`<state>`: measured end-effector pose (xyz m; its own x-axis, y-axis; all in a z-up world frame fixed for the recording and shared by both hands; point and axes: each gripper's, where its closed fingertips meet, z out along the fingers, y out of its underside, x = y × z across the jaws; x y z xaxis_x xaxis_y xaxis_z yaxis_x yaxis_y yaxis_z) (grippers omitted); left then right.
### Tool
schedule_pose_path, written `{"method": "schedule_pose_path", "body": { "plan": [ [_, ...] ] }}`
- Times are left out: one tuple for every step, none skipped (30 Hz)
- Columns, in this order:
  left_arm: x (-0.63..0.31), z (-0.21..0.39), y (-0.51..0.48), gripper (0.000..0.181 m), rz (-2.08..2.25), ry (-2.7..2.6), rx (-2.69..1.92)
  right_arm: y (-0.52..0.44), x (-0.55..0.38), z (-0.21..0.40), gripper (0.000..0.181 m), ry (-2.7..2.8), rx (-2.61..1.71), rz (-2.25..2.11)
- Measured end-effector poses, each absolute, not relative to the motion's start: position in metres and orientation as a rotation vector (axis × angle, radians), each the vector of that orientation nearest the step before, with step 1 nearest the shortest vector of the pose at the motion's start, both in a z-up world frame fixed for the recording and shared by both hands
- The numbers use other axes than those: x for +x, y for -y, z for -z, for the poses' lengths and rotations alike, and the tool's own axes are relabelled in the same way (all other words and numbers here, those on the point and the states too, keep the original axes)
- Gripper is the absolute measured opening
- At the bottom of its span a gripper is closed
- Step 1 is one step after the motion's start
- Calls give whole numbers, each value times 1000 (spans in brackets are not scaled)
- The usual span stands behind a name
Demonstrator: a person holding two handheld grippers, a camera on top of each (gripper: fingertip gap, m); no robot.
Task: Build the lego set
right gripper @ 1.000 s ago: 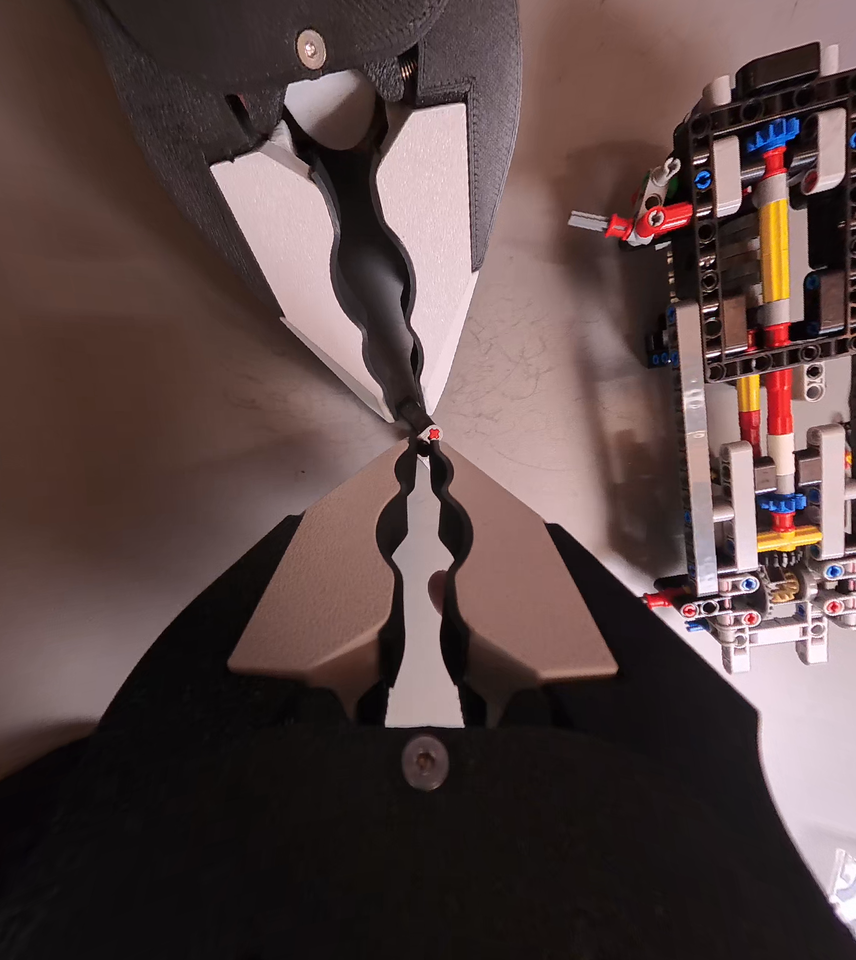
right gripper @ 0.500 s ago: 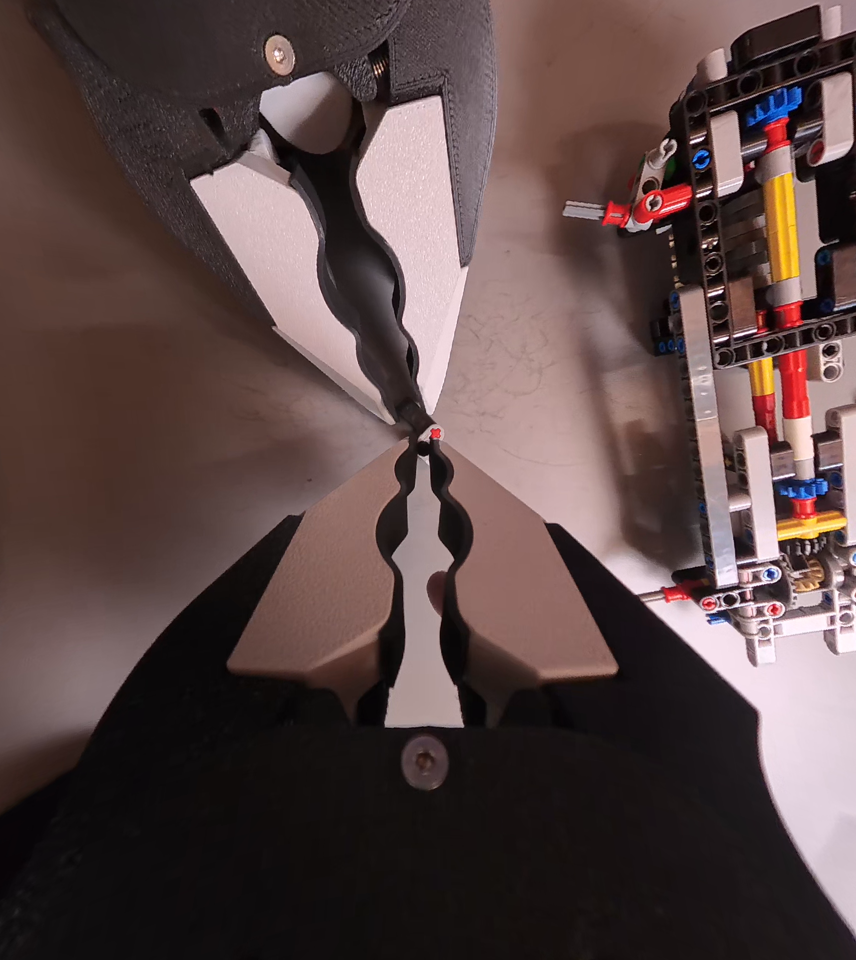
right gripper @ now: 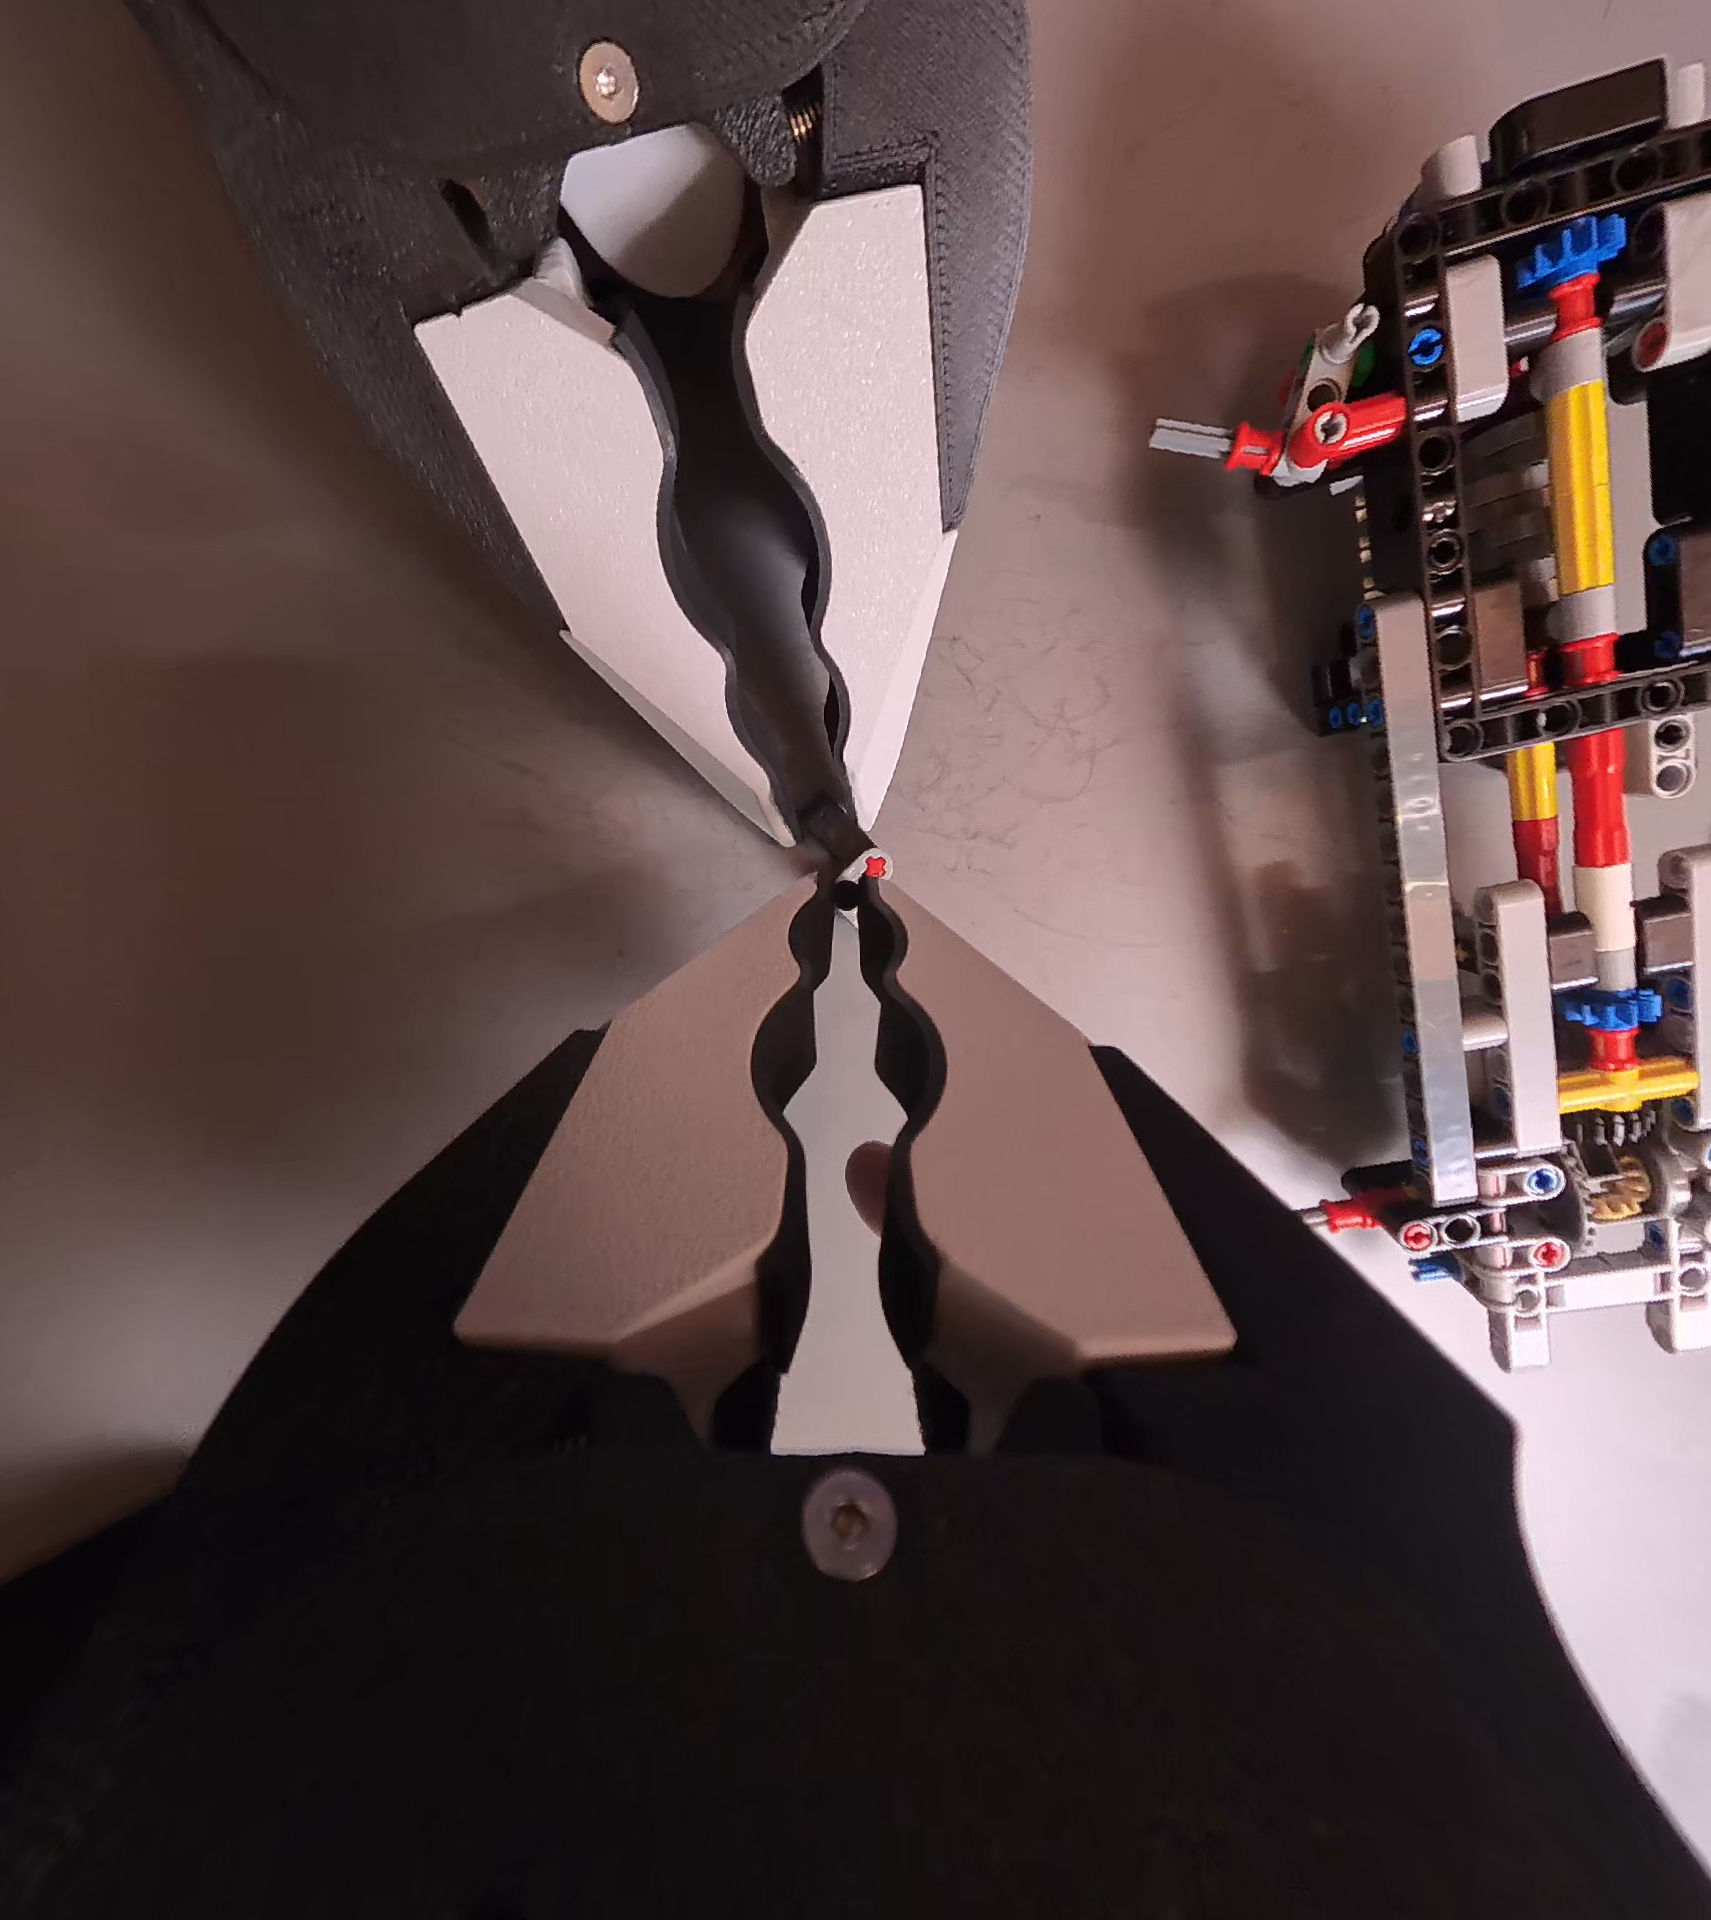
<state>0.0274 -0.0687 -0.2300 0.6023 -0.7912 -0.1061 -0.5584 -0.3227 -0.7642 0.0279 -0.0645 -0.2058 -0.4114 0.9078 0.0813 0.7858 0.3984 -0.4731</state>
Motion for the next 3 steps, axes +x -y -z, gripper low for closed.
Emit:
{"method": "schedule_pose_path", "body": {
  "plan": [
    [27,230,69,9,367,-1067,-2023,65,28,206,1,2341,-1455,-532],
    [28,230,69,9,369,-1069,-2022,65,28,206,1,2349,-1442,-543],
    [28,230,69,9,369,-1070,-2021,65,29,206,1,2357,-1429,-554]
  ]
}}
